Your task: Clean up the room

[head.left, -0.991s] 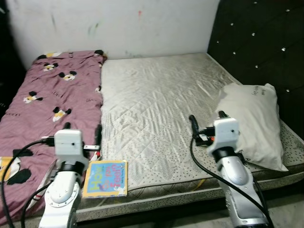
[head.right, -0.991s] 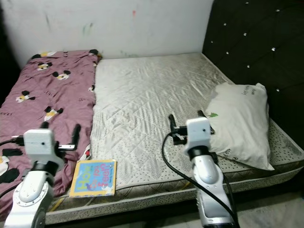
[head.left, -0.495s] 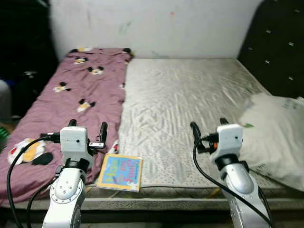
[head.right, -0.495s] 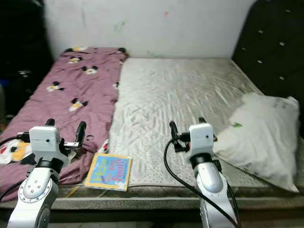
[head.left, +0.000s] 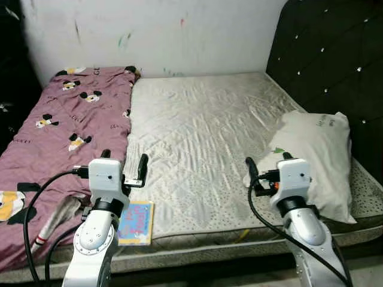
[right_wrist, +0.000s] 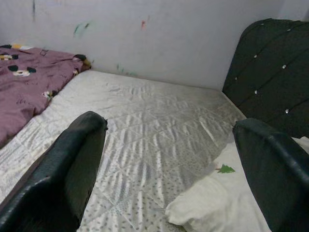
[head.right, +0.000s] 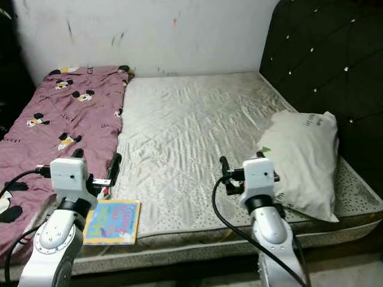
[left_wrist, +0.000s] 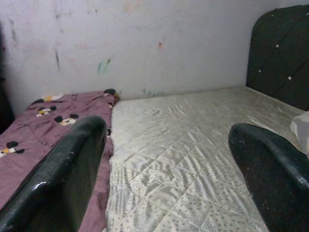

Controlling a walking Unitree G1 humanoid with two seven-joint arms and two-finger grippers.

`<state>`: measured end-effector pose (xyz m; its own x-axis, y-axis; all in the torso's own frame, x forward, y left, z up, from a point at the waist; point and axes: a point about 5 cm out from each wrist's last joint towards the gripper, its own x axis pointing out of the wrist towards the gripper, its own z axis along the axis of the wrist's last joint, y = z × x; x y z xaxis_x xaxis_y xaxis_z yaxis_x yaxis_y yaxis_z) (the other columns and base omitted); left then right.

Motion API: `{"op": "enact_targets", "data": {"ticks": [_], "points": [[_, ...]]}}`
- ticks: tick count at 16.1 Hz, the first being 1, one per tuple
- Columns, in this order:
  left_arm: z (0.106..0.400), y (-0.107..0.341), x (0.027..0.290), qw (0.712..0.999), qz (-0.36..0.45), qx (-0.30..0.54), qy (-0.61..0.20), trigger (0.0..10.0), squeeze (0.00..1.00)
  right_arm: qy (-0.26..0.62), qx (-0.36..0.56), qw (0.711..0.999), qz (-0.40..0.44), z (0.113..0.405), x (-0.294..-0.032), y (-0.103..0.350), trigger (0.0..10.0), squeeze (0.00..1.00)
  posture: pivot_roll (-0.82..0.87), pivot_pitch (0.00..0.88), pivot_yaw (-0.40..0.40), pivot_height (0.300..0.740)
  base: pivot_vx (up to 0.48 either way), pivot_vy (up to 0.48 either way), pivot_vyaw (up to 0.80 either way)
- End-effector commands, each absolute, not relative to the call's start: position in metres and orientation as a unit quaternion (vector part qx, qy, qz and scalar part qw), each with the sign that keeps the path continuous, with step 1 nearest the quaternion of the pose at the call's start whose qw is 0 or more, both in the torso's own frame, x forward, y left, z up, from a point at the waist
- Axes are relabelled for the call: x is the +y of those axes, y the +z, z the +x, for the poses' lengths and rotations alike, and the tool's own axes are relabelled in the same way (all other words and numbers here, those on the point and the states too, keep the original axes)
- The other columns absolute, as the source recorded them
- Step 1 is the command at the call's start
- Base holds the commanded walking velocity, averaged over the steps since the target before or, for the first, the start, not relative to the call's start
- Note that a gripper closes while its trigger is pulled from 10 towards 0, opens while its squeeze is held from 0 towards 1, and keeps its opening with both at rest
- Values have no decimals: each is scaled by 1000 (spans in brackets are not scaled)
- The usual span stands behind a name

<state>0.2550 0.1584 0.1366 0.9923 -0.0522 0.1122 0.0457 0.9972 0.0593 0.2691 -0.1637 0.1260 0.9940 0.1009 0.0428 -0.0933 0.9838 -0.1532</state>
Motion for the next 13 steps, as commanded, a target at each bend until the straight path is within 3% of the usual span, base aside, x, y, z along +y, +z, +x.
{"op": "enact_targets", "data": {"ticks": [1,6,13], "points": [[254,135,164,998,34,-49,-17,10000,0,64,-40,995,-71,271,-155,133,10000,0,-10,0,7,740,0,-375,0],[256,135,163,998,34,-50,-18,10000,0,63,-39,994,-74,275,-155,134,10000,0,-14,0,8,740,0,-370,0],[255,139,158,996,21,-68,-50,10000,0,68,-42,994,-79,277,-153,133,10000,0,-15,0,11,740,44,0,0]]}}
